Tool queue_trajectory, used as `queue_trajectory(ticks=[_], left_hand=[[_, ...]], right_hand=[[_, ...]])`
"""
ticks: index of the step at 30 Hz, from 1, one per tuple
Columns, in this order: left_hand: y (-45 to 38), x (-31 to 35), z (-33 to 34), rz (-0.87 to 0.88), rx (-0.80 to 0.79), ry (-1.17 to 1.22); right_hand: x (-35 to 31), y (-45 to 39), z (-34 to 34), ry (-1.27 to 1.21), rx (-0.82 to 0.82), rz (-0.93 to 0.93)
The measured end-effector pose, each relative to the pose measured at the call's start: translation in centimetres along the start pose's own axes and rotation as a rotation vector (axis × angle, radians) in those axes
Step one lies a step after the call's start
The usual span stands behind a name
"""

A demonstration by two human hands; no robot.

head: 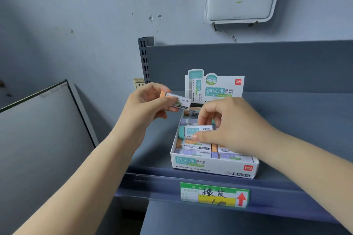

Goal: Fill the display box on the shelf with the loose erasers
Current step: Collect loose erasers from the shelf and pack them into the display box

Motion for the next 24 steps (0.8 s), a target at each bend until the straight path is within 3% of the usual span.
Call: queue_trajectory(ticks=[5,13,19,24], left_hand=[[0.3,-0.3,0.3,0.035,-0.064,0.021],[0.6,-0.3,0.7,0.078,-0.106,-0.026],[0.9,-0.1,1.5,0.105,-0.179,0.0],[1.2,-0.3,2.0,0.072,-0.258,-0.076]], right_hand=[[0.0,0.1,0.1,0.081,0.031,0.02],[0.4,0.3,0.0,0.021,0.084,0.032],[0.3,1.0,-0.8,-0.201,0.152,-0.056],[-0.3,1.3,-0.8,-0.128,0.136,-0.082]])
Point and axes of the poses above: each hand's wrist, its own y-axis away from the middle knuckle, its own z-axis out of the palm, x = y × z, the point moved 6 cm from there along -y, towards the middle knuckle, and after that the axes turned 12 degrees about -x, right-handed, at the moved point
